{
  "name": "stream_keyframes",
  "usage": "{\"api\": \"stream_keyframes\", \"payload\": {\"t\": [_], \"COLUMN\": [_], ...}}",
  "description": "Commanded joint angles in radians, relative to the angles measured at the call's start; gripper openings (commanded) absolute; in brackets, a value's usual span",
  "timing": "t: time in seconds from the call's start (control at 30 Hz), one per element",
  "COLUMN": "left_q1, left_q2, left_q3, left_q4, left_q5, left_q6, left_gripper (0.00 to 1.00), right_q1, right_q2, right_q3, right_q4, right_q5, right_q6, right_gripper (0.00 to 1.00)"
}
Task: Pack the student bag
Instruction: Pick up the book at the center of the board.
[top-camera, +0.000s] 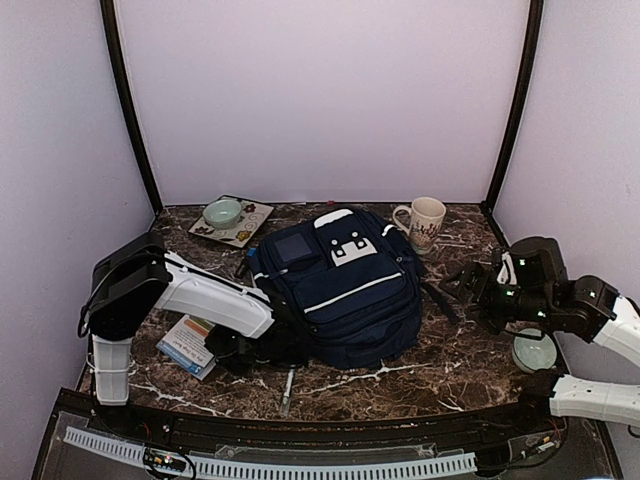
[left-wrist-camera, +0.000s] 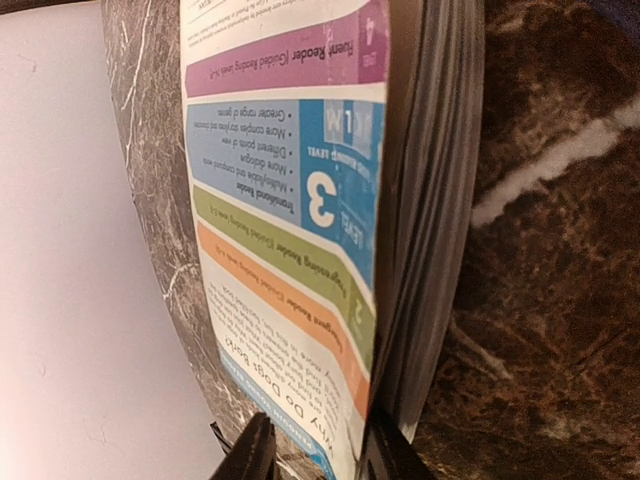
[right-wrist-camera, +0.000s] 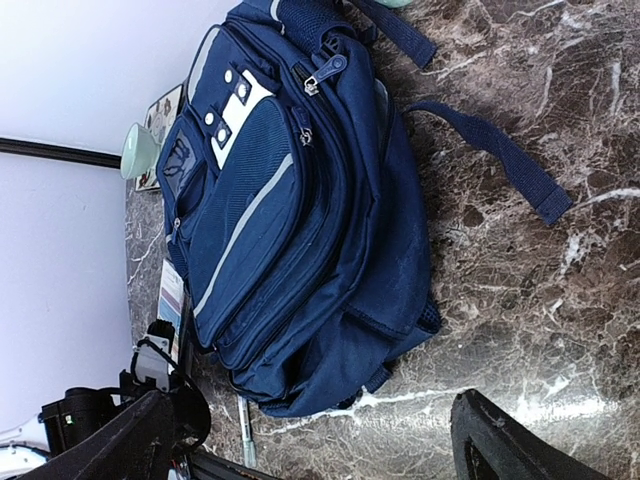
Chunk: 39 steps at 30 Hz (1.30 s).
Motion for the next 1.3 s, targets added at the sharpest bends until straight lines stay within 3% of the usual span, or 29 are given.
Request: {"api": "stream_keyframes", "payload": {"t": [0.0, 0.27, 0.47, 0.53, 0.6, 0.63, 0.87, 1.07, 1.27], "left_q1": [0.037, 0.085, 0.091, 0.107, 0.126, 0.136, 0.149, 0.151, 0.178], "left_q2": [-0.026, -0.001, 0.035, 0.036, 0.032, 0.029, 0.01, -0.124, -0.172], "left_q3": [0.003, -0.058, -0.085, -0.081, -0.073, -0.069, -0.021, 0.134, 0.312], "left_q4": [-0.053, 0.073, 0.106, 0.108, 0.109, 0.114, 0.168, 0.072, -0.114], "left_q5": [-0.072, -0.076, -0.13, -0.152, -0.177, -0.193, -0.201, -0.174, -0.262], "left_q6": [-0.085, 0.01, 0.005, 0.012, 0.025, 0.038, 0.152, 0.175, 0.167], "left_gripper": [0.34, 0.37, 0.32, 0.25, 0.02, 0.0, 0.0, 0.0, 0.0], "right_q1": [-0.001, -0.001, -0.001, -0.001, -0.001, -0.001, -0.002, -0.001, -0.001], "right_q2": [-0.017, 0.007, 0.032, 0.033, 0.036, 0.038, 0.051, 0.067, 0.115], "right_q3": [-0.014, -0.006, 0.01, 0.012, 0.015, 0.018, 0.034, 0.055, 0.061], "right_q4": [-0.008, -0.004, -0.006, -0.007, -0.004, -0.005, -0.005, 0.015, 0.051], "right_q5": [0.022, 0.027, 0.035, 0.042, 0.047, 0.049, 0.062, 0.057, 0.028], "right_q6": [0.012, -0.01, -0.028, -0.035, -0.039, -0.042, -0.054, -0.082, -0.105], "right_gripper": [0.97, 0.97, 0.97, 0.98, 0.98, 0.98, 0.98, 0.98, 0.98]}}
